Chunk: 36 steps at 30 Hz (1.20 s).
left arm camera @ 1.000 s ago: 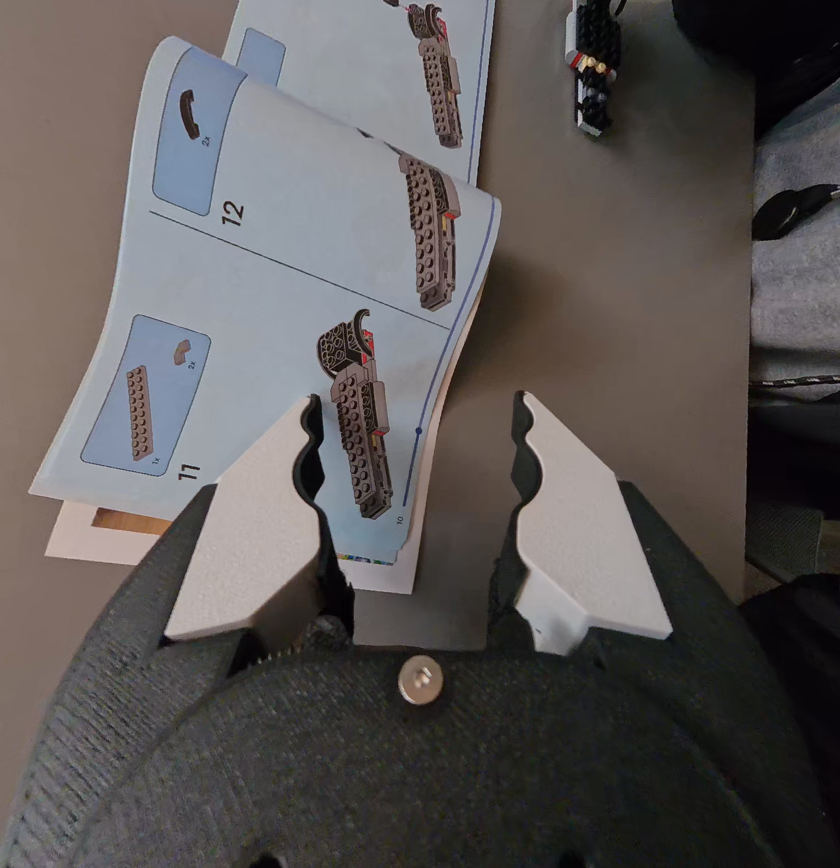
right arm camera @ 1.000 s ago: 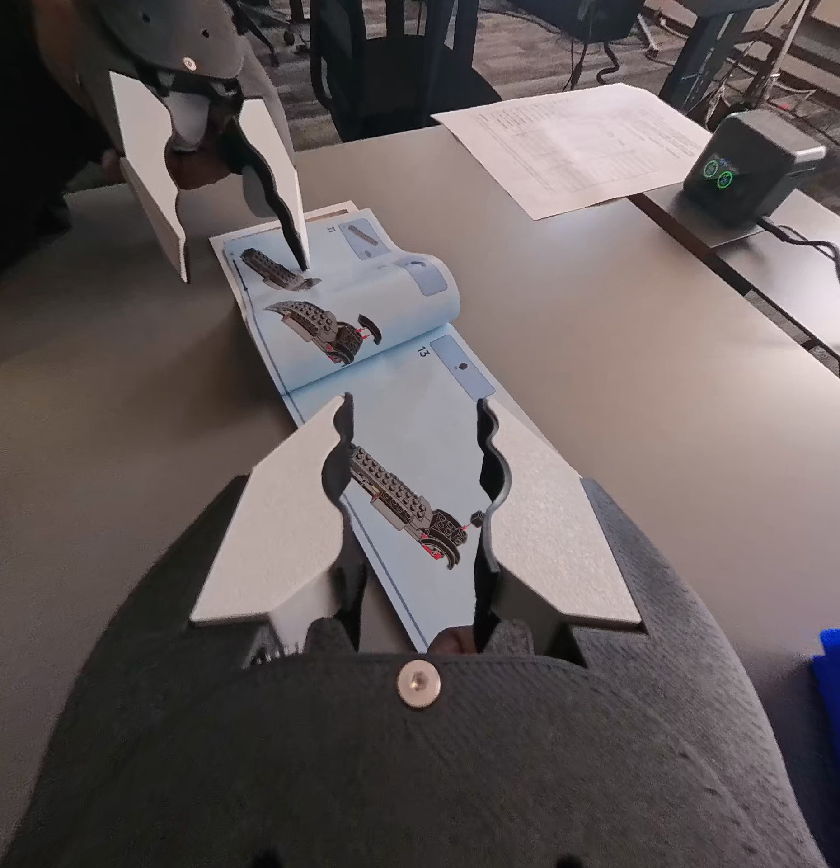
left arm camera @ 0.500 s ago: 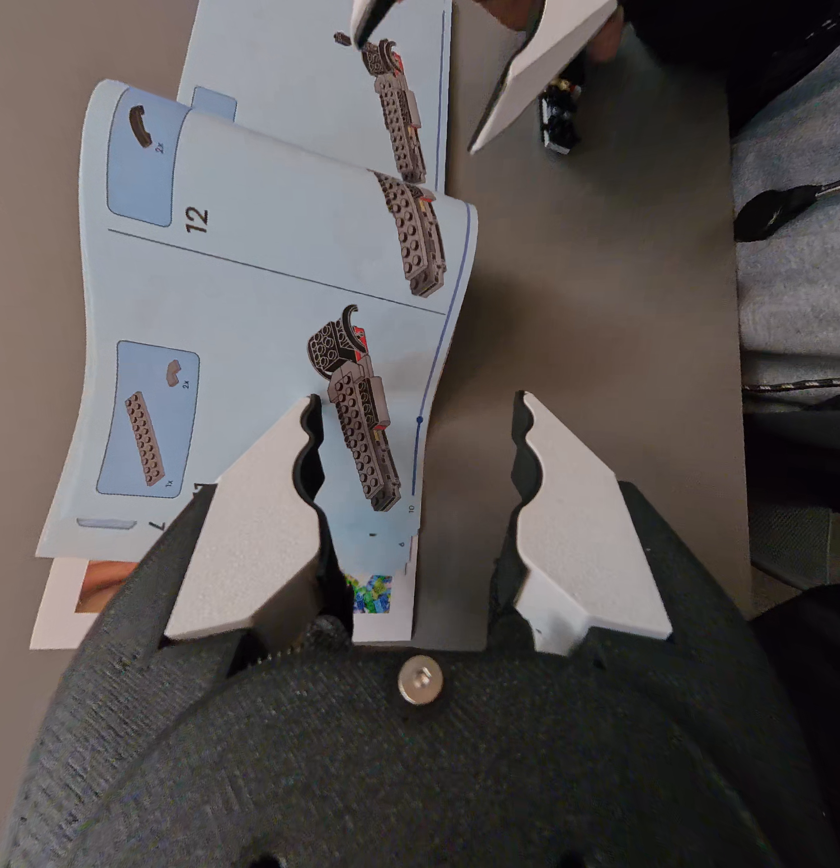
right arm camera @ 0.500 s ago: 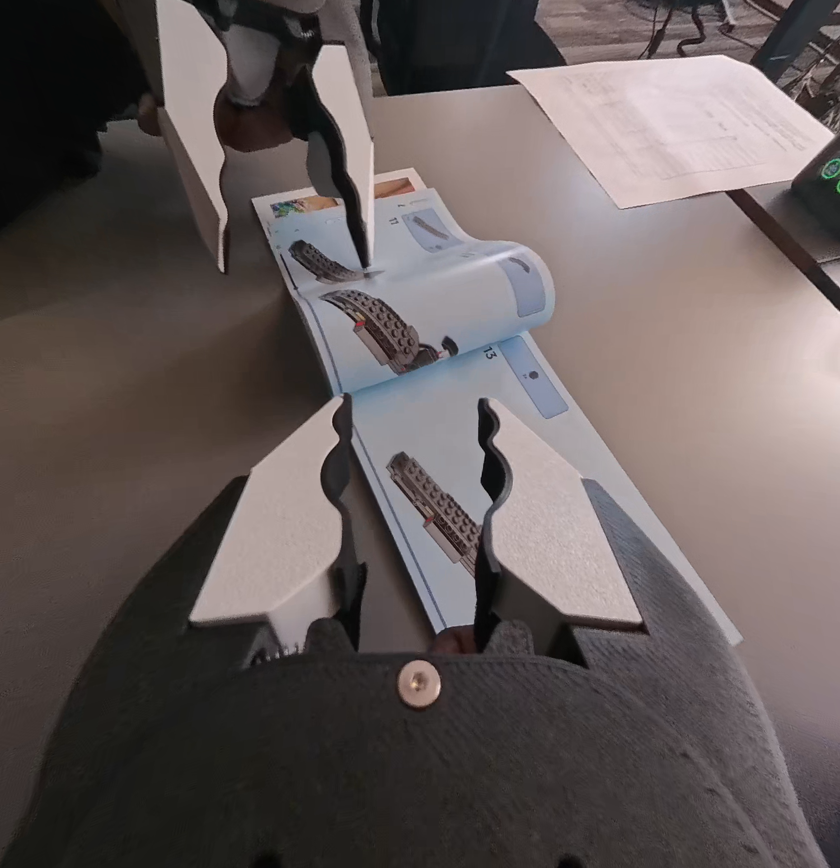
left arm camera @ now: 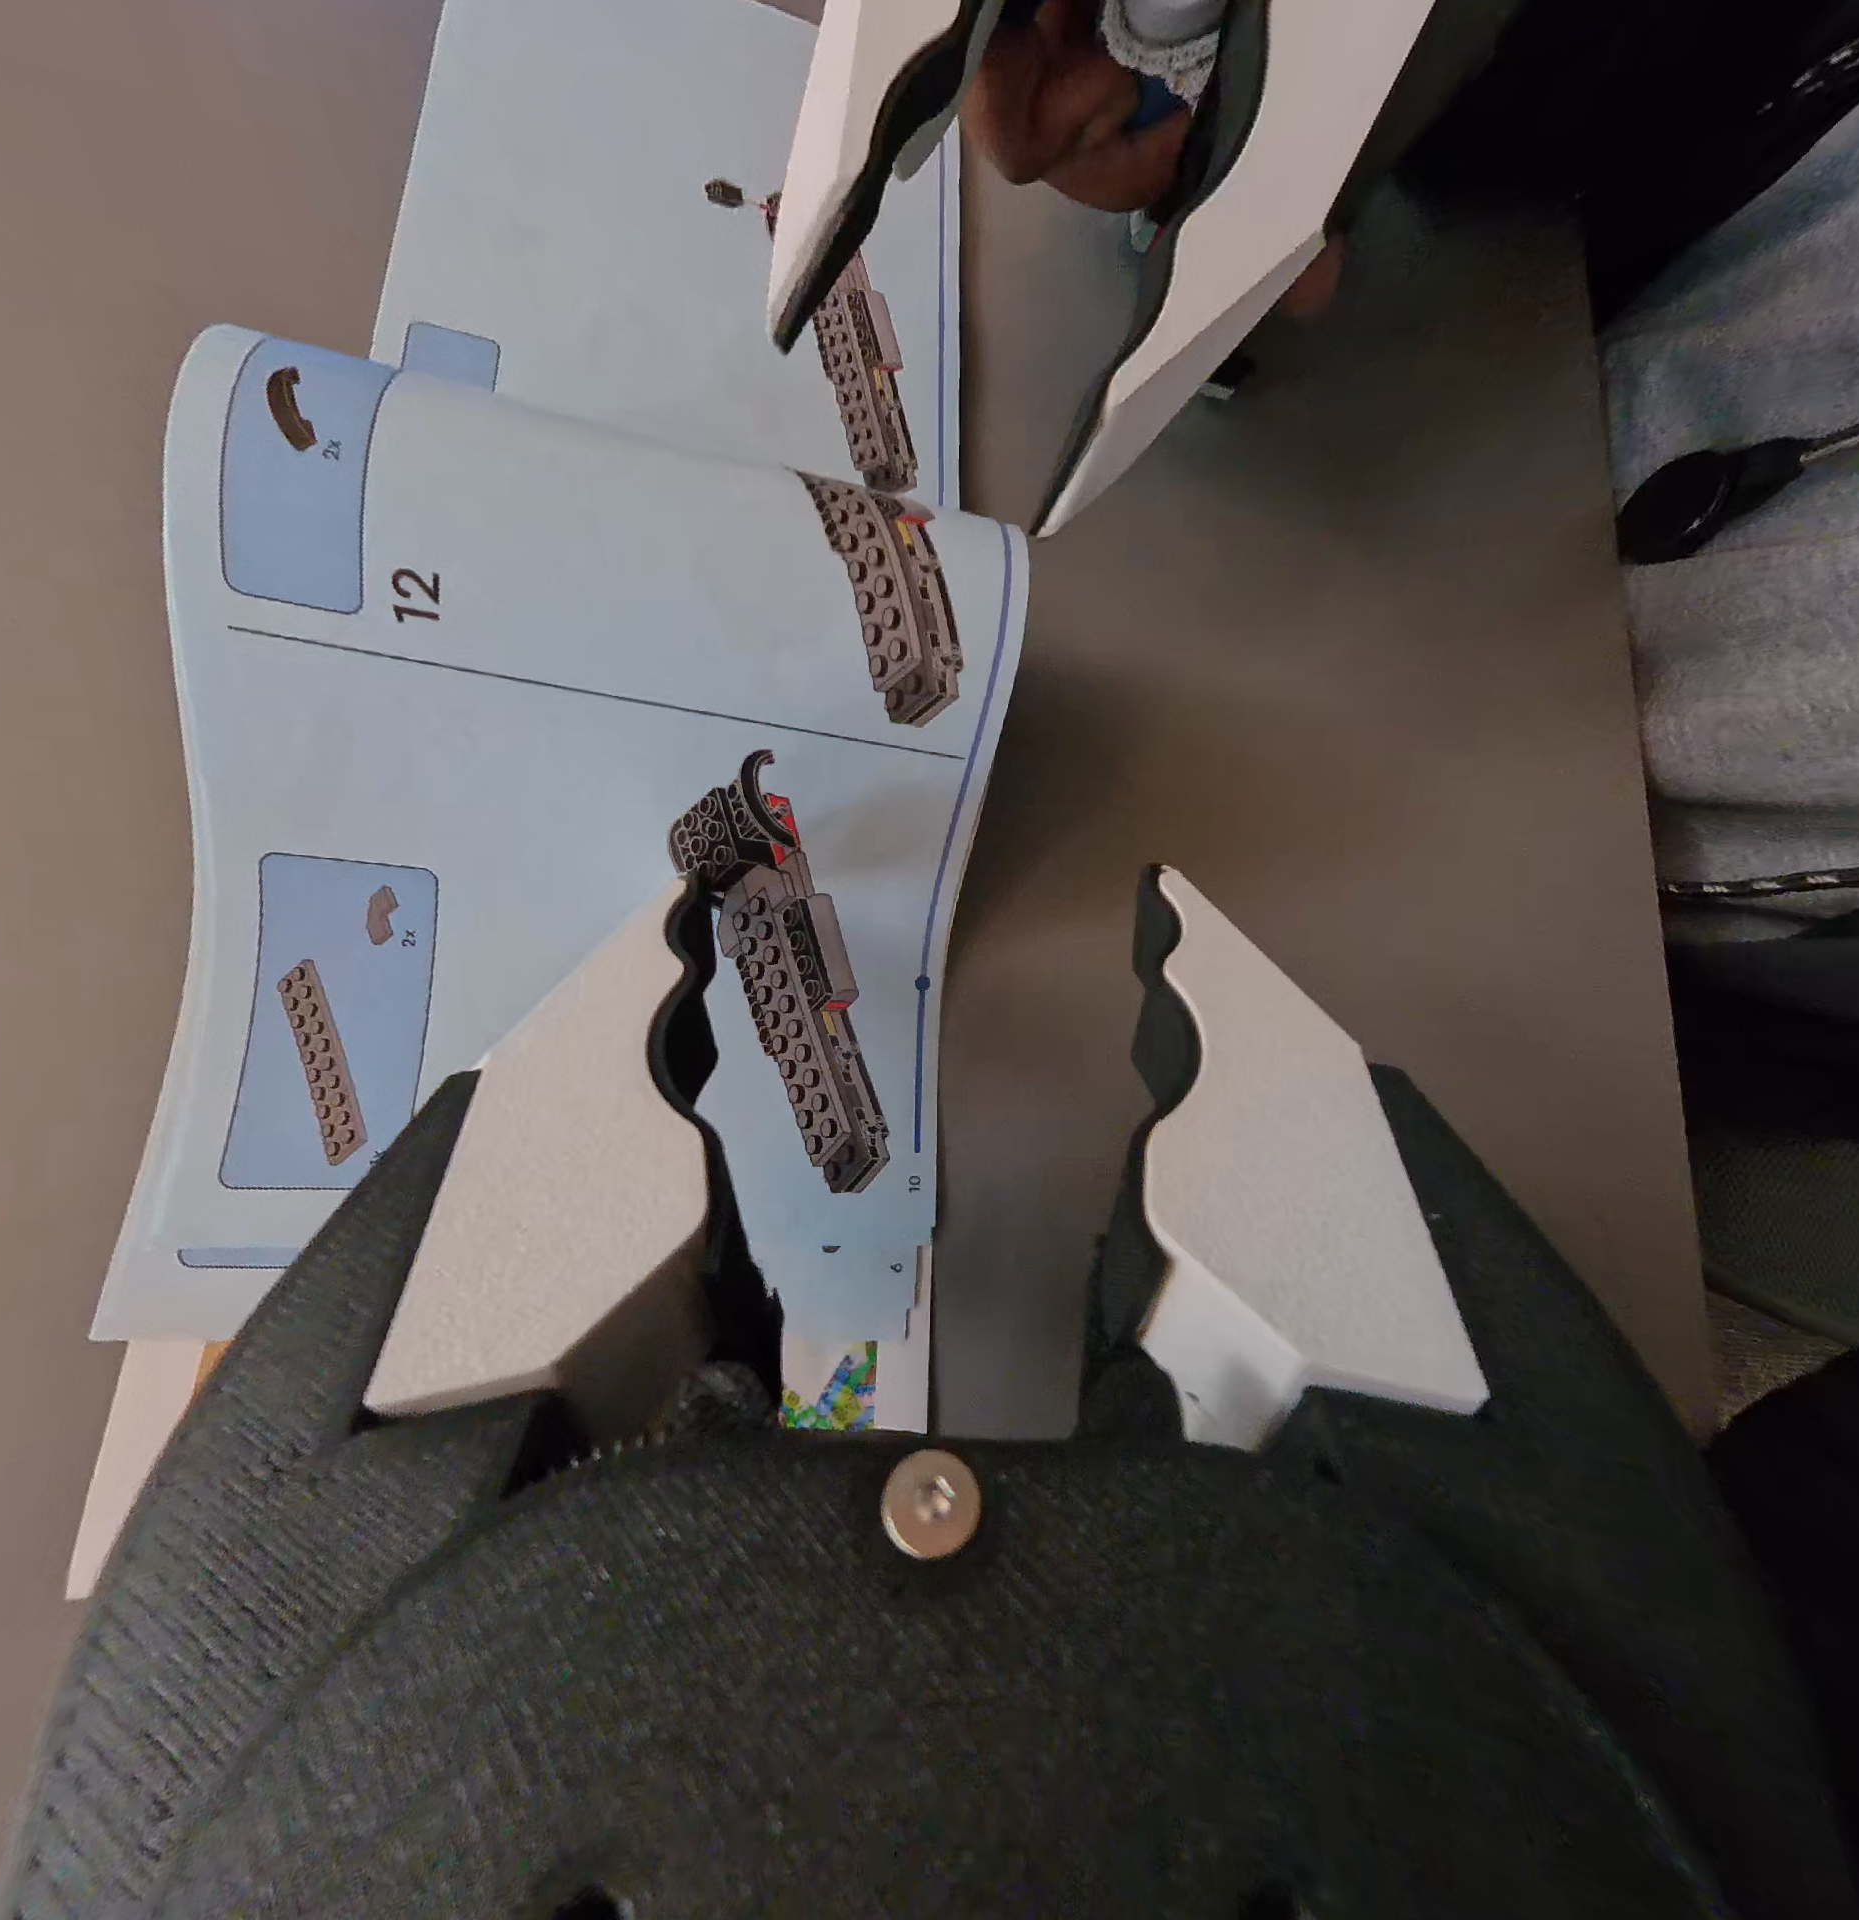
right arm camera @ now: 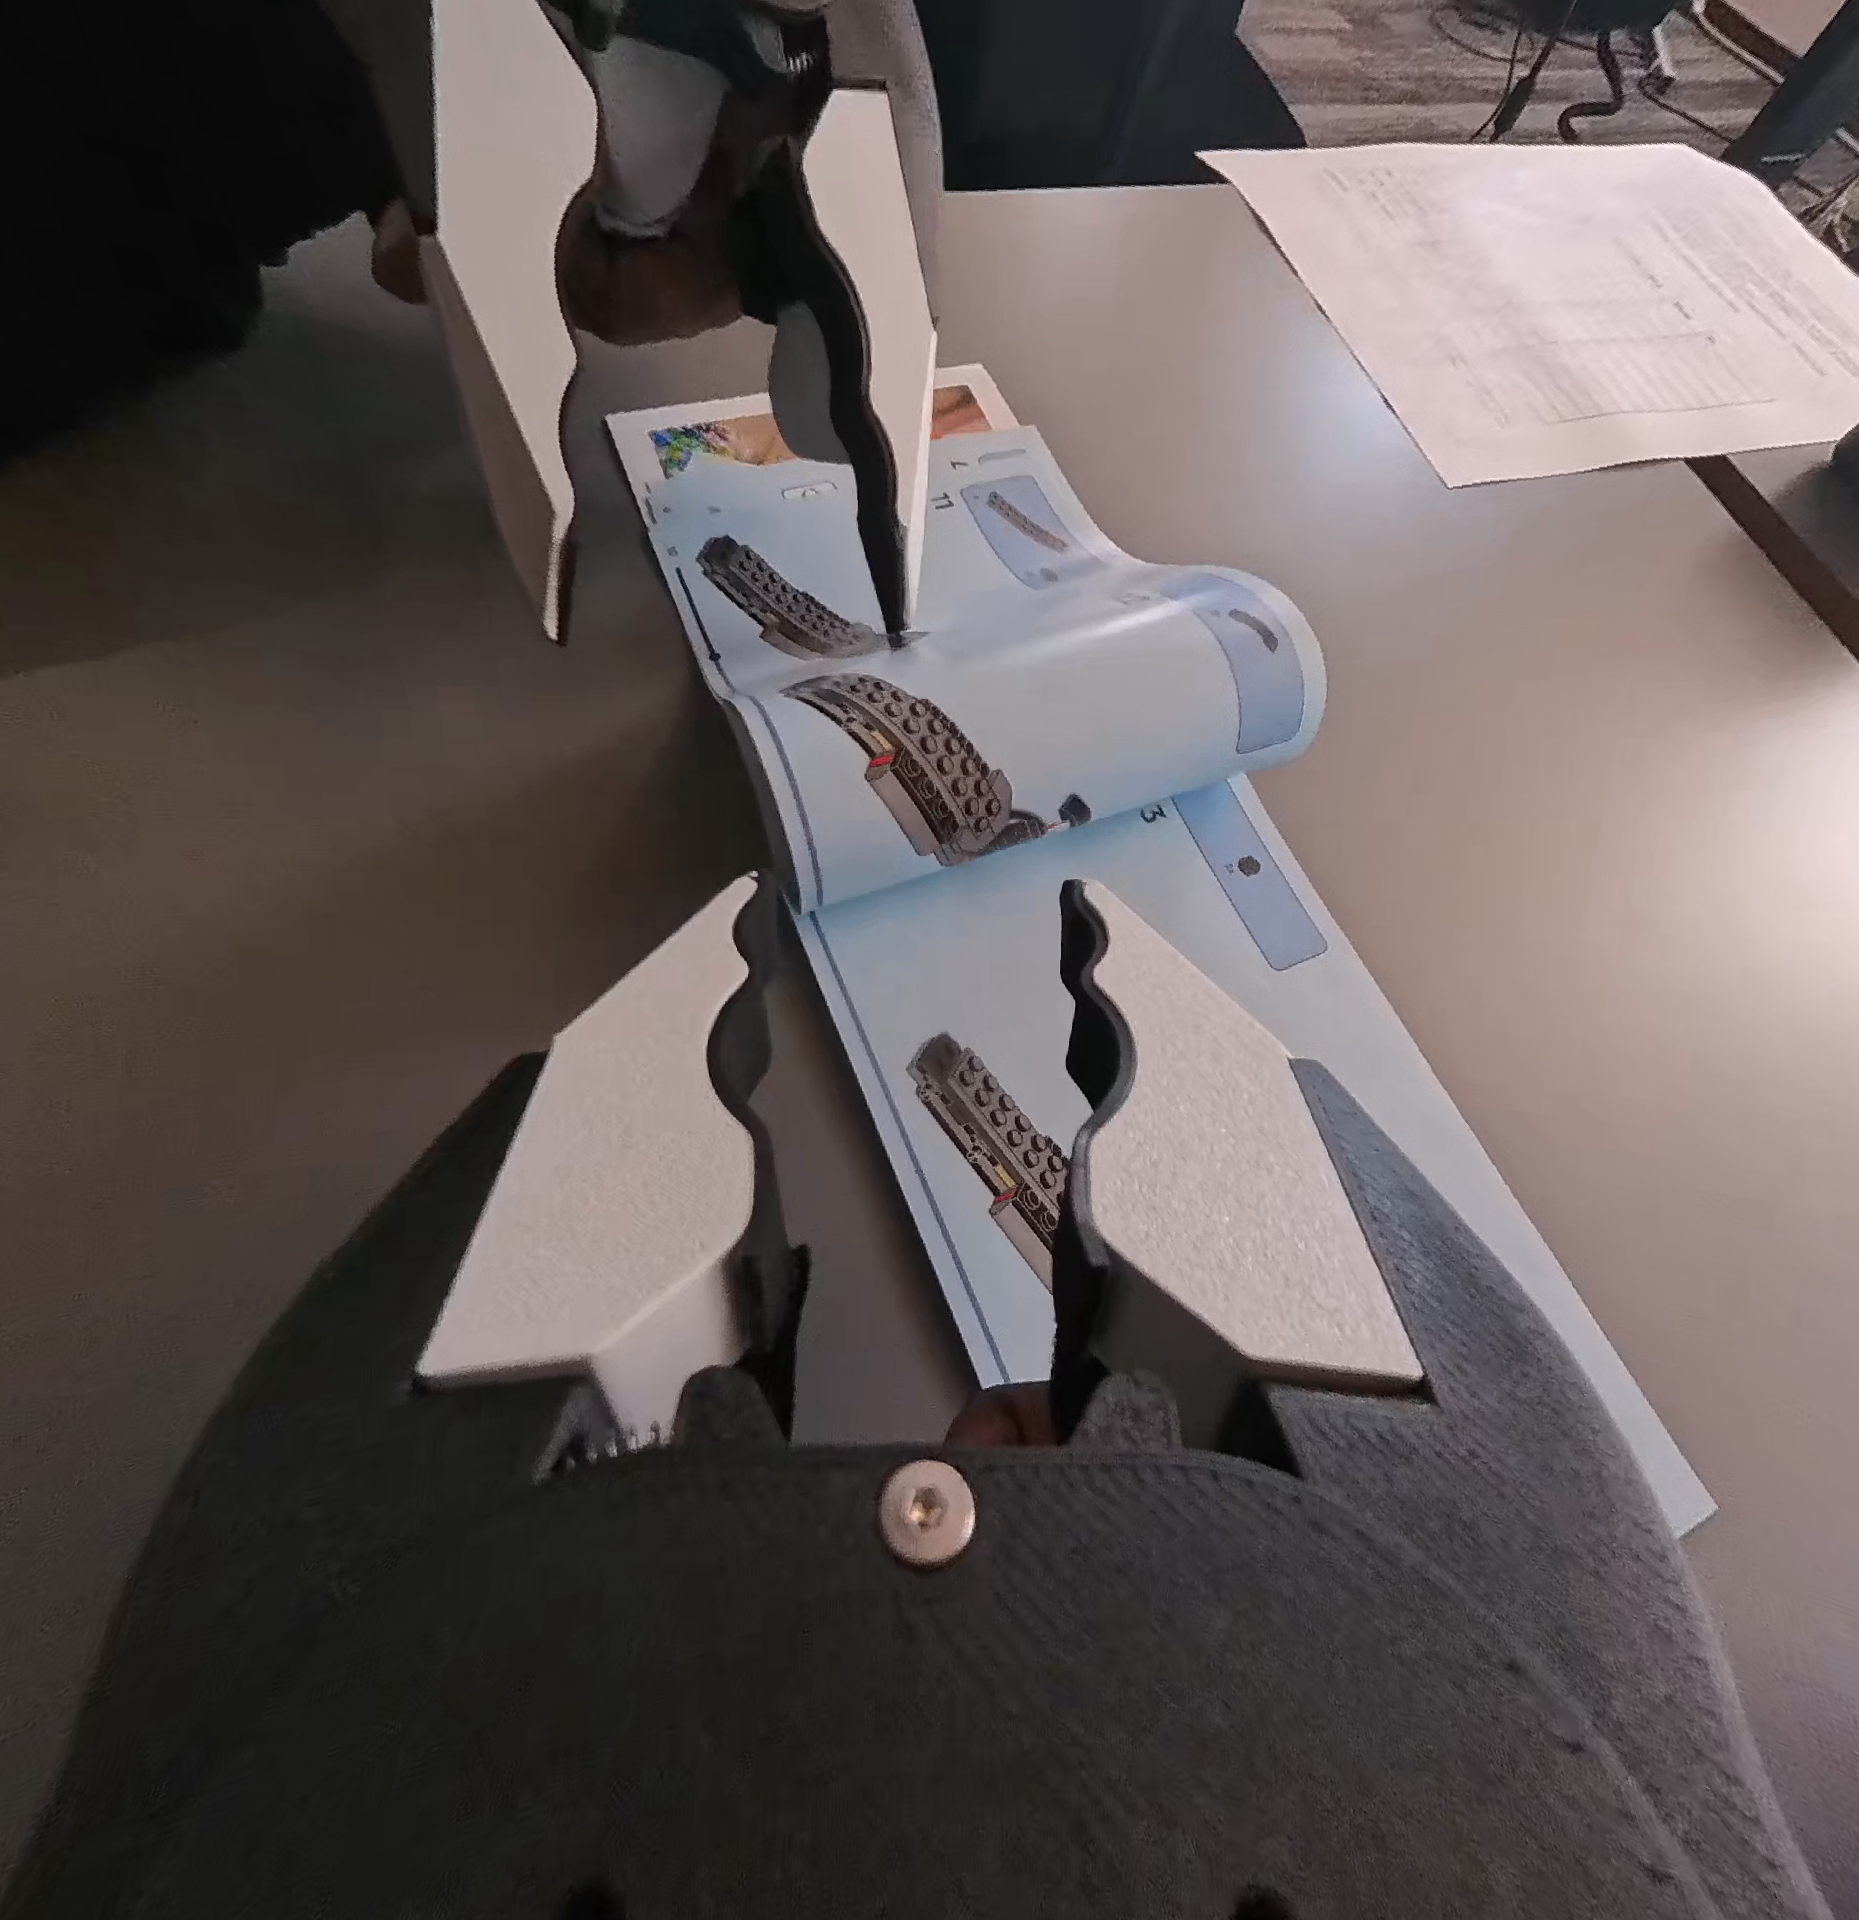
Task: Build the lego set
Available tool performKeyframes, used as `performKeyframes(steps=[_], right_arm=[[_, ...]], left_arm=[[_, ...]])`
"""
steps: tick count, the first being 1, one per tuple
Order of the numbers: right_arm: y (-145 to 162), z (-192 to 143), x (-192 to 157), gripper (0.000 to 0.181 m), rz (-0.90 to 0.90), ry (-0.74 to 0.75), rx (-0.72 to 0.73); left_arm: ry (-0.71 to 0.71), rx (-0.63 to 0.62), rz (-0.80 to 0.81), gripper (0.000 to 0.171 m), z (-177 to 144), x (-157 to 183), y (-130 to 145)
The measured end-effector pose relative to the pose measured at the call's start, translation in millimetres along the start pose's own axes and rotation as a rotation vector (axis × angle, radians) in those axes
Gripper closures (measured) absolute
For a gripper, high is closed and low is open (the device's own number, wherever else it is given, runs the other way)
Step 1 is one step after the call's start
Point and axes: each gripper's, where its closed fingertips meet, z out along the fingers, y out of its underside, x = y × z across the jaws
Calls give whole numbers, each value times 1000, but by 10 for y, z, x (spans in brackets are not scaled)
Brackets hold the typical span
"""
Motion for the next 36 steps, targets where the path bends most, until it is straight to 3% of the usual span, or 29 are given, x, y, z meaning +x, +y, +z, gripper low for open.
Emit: performKeyframes(steps=[25, 36], right_arm=[[75, -68, 101, 123, 0, 21, -13], [66, 21, -15, 124, -21, 6, -26]], left_arm=[[-18, 90, 107, 89, 80, 77, -314], [-42, 92, 126, 90, 133, 65, -374]])
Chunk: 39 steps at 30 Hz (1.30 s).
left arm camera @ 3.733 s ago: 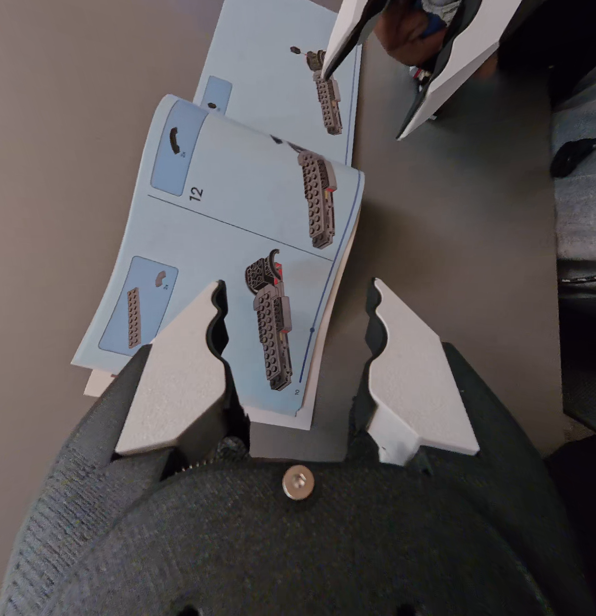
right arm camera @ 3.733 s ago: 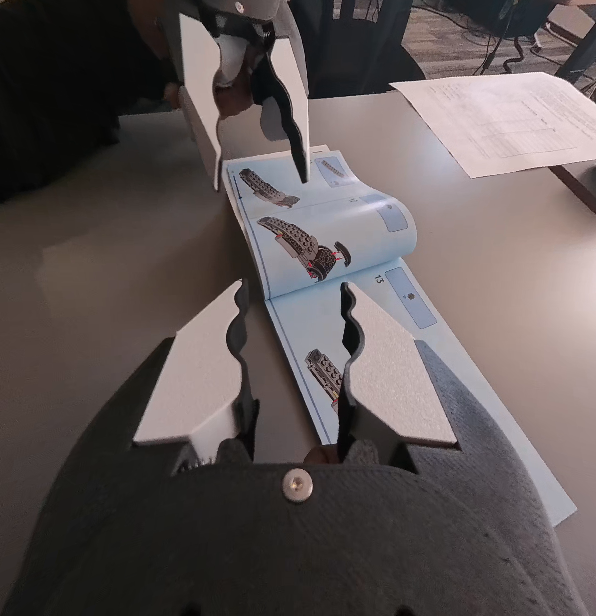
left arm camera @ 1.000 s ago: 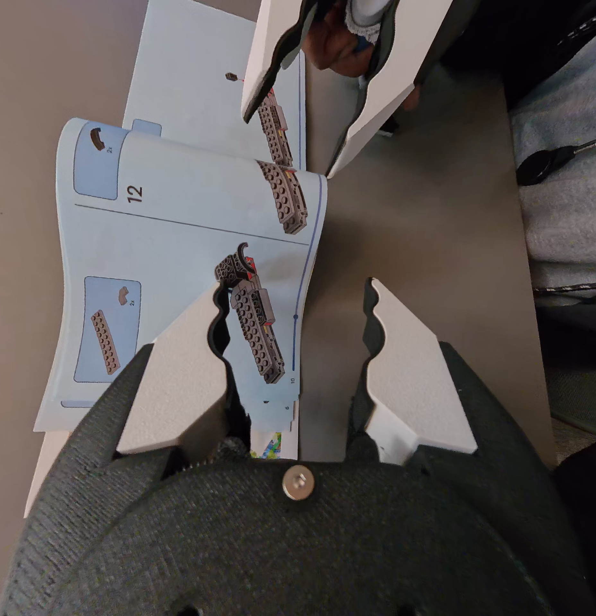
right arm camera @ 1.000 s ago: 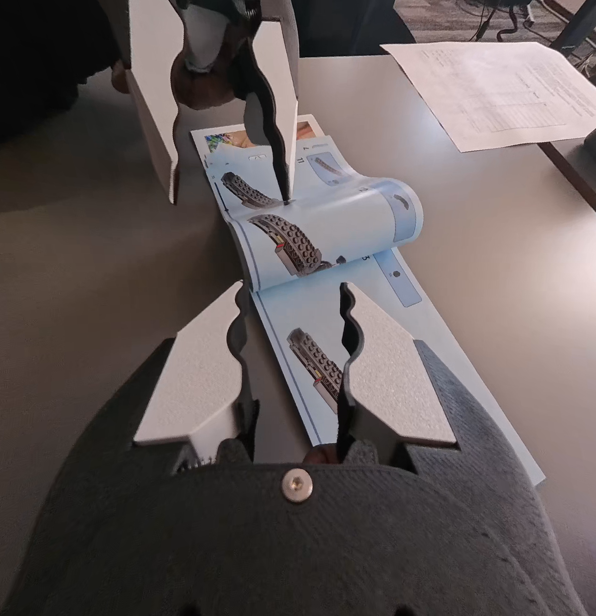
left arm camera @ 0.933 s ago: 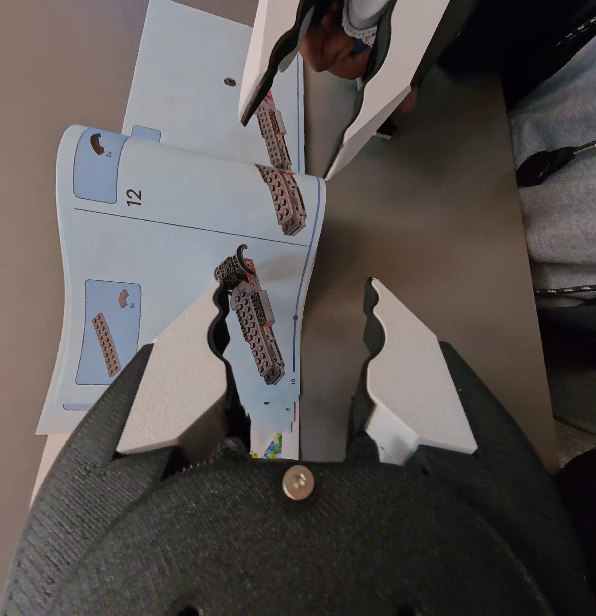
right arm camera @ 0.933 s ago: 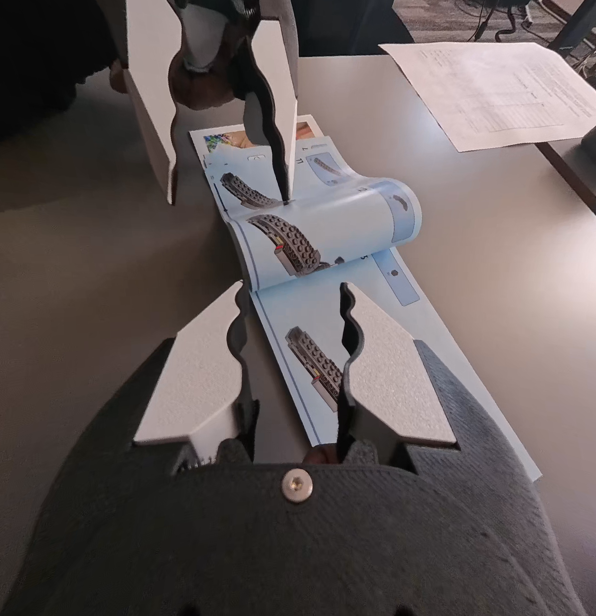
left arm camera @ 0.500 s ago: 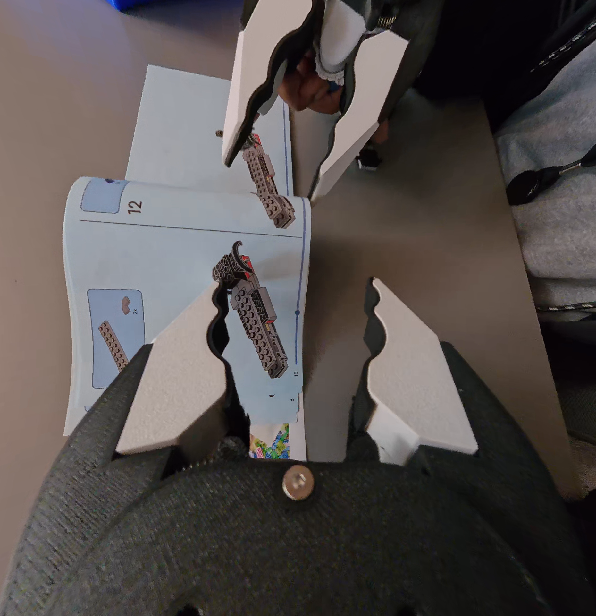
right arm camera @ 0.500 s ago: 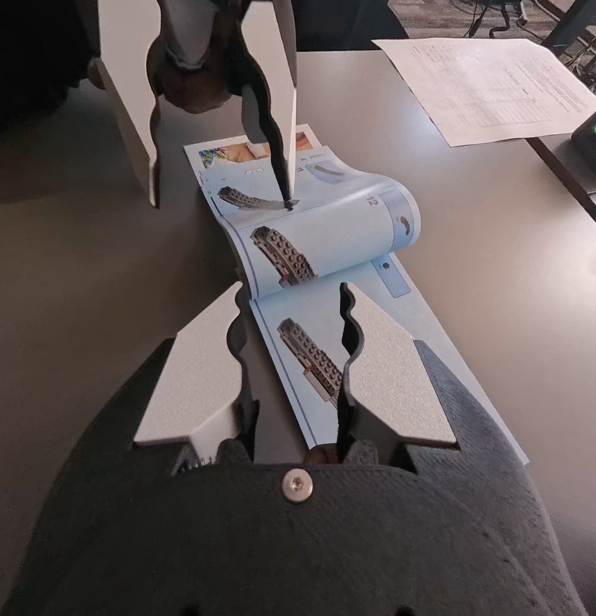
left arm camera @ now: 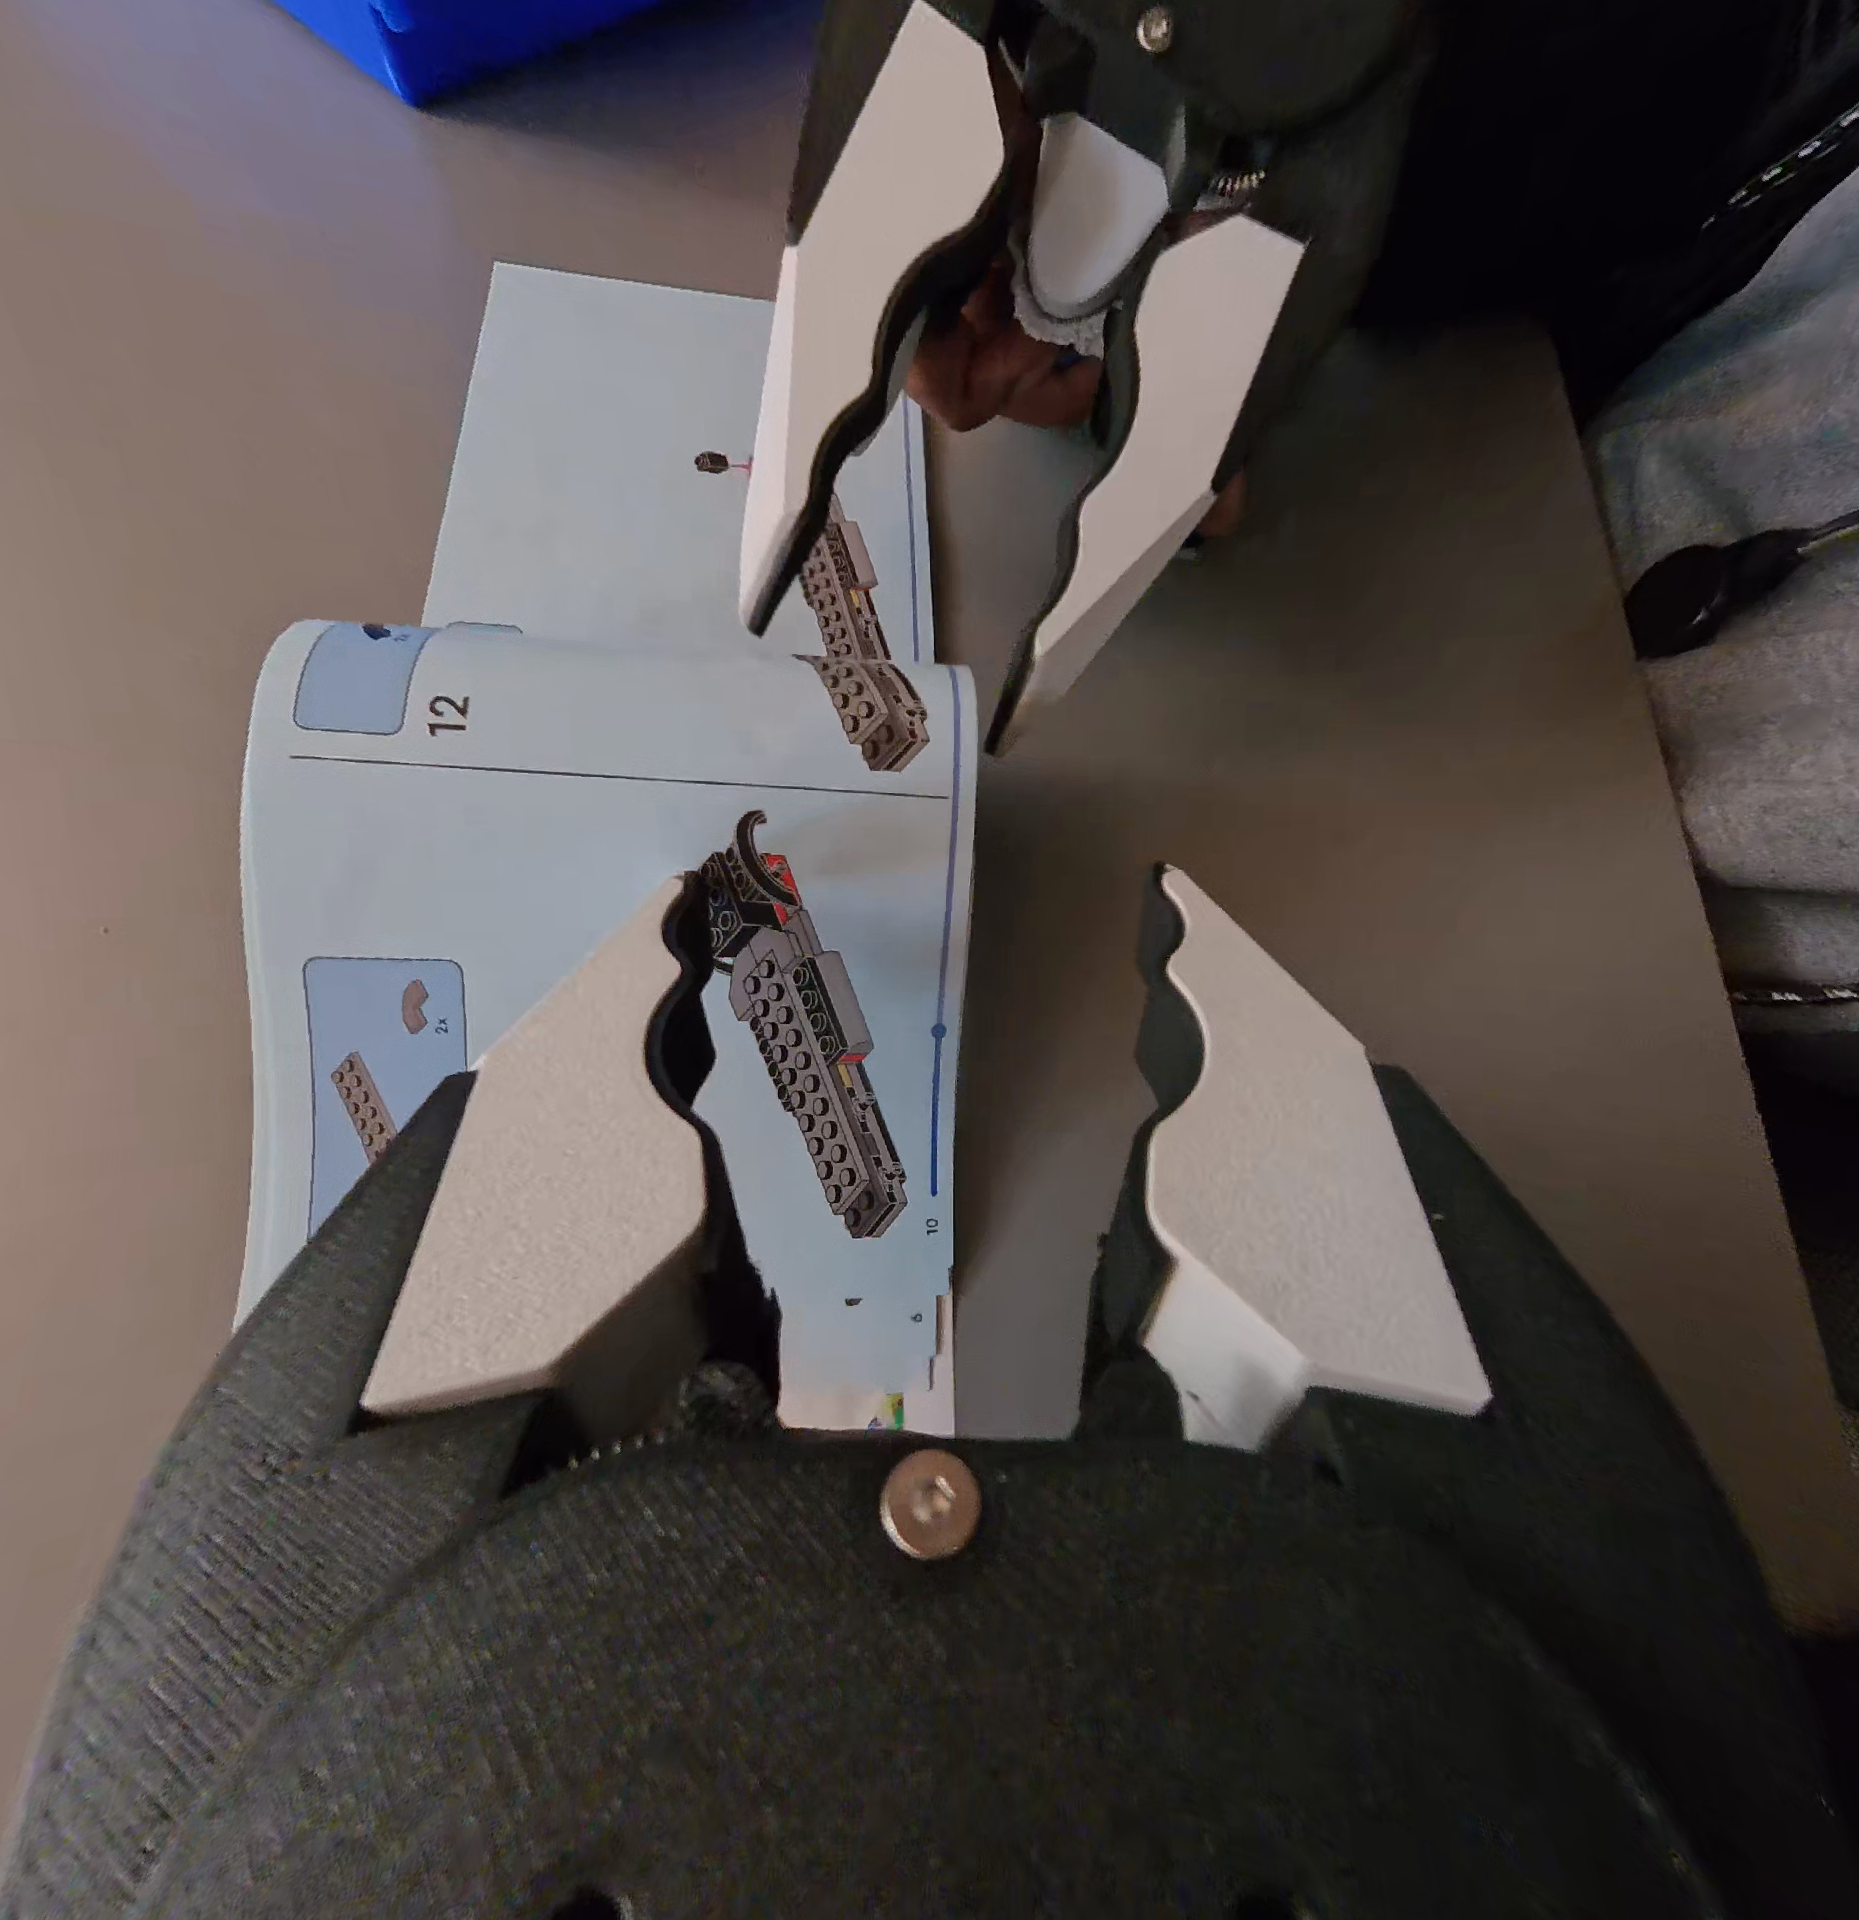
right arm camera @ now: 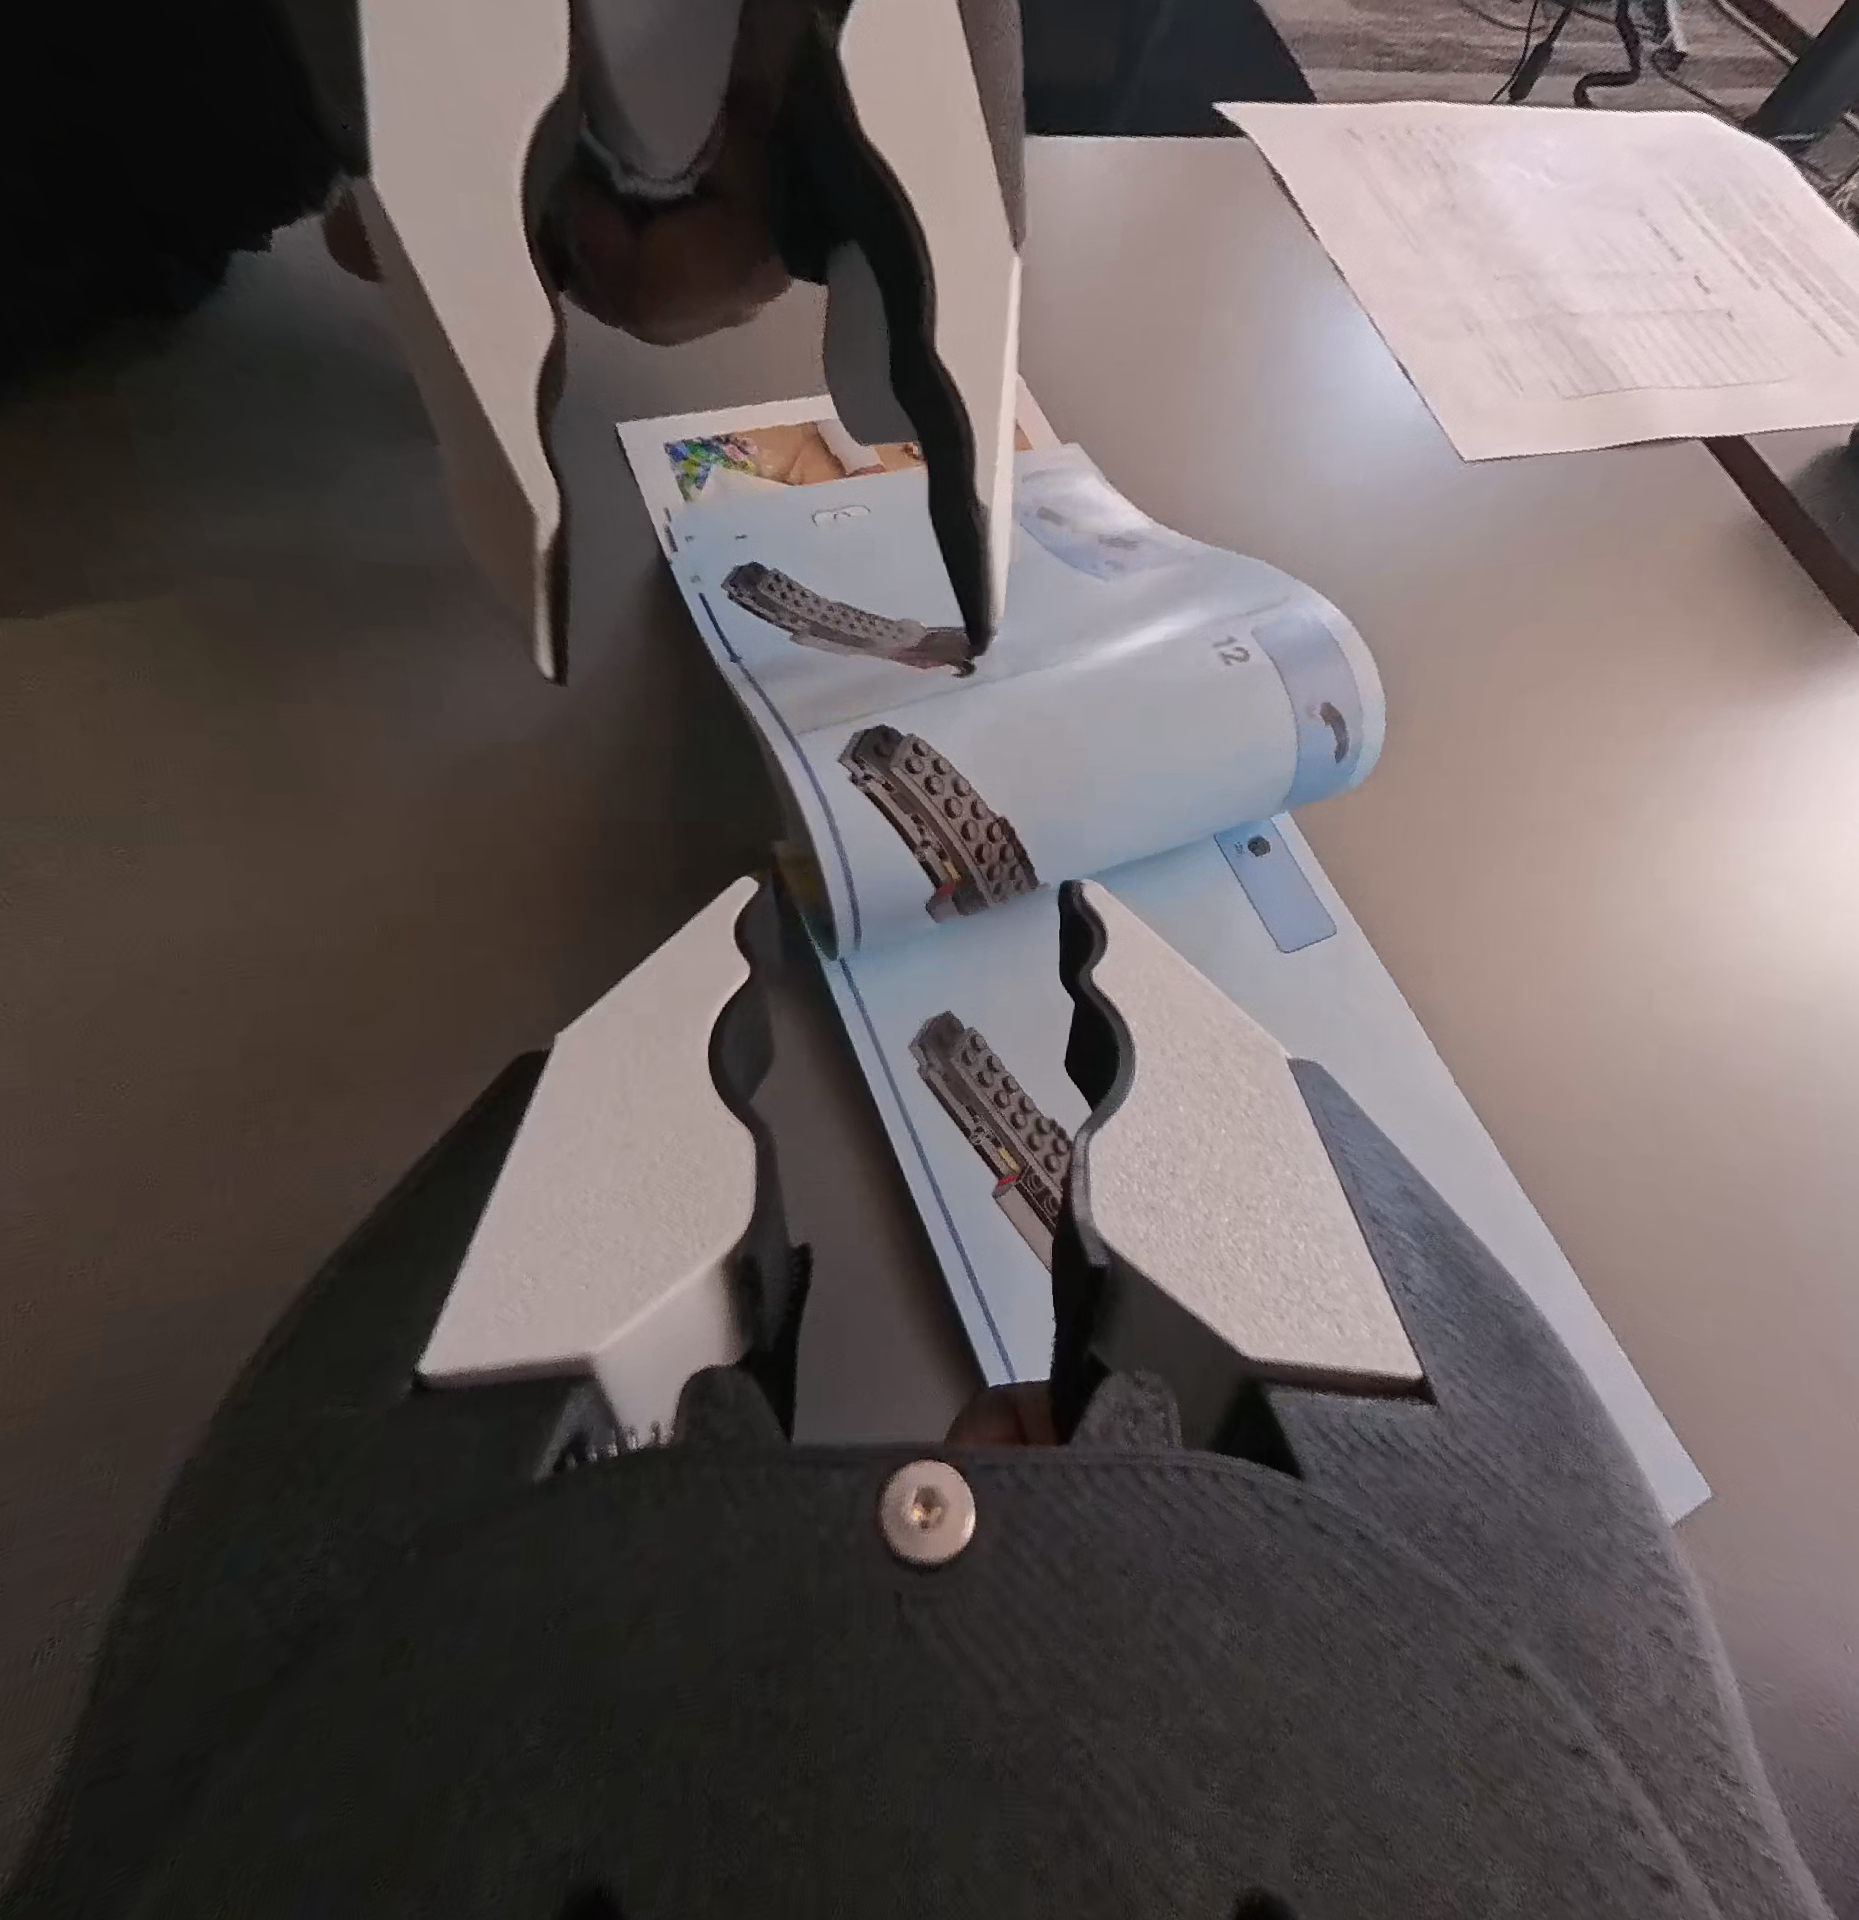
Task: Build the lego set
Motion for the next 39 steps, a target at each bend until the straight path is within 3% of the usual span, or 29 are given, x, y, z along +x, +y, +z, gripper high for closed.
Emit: performKeyframes(steps=[13, 24, 34, 39], right_arm=[[-137, -59, 18, 124, -36, 29, 72], [-78, -26, -71, 124, -87, 7, 35], [69, -90, 152, 130, -1, 97, -35], [175, -138, 216, 130, 77, 133, -84]], left_arm=[[-37, 47, 26, 90, 52, -39, -141], [-61, 72, 47, 89, 97, -46, -238], [-184, 95, -19, 89, -330, -326, -87], [-205, 96, -41, 89, -382, -395, -35]])
